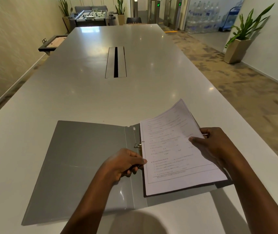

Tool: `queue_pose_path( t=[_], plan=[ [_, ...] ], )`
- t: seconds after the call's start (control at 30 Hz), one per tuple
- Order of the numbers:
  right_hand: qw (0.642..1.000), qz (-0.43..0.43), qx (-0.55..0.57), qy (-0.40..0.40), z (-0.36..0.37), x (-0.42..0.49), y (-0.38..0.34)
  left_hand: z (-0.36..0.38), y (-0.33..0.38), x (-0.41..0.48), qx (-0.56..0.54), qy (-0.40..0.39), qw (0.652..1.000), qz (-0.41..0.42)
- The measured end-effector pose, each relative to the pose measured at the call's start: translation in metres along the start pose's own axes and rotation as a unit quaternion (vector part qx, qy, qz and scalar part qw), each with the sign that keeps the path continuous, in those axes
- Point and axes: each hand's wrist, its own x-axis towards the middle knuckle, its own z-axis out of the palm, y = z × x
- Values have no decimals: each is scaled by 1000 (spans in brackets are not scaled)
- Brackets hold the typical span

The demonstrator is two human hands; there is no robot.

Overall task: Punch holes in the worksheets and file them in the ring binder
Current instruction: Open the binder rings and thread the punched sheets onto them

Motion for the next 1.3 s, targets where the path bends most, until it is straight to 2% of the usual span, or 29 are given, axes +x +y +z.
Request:
queue_pose_path(
  t=[0.2, 0.53, 0.7, 1.0, 1.3],
  plan=[
    [999, -17, -38, 1, -3, 2, 1, -4, 5, 1, 20, -36, 999, -15],
    [994, -39, -97, 10, -14, 17, 18, 2, 9, 4, 54, -40, 998, -21],
    [985, -63, -158, 15, -21, 26, 30, 9, 7, 3, 59, -5, 998, -16],
    [990, -60, -129, -12, -25, 35, 52, 25, 2, 4, 105, 84, 990, 30],
    [990, -52, -131, -10, -22, 46, 70, 20, 0, 2, 10, 120, 992, 37]
  ],
)
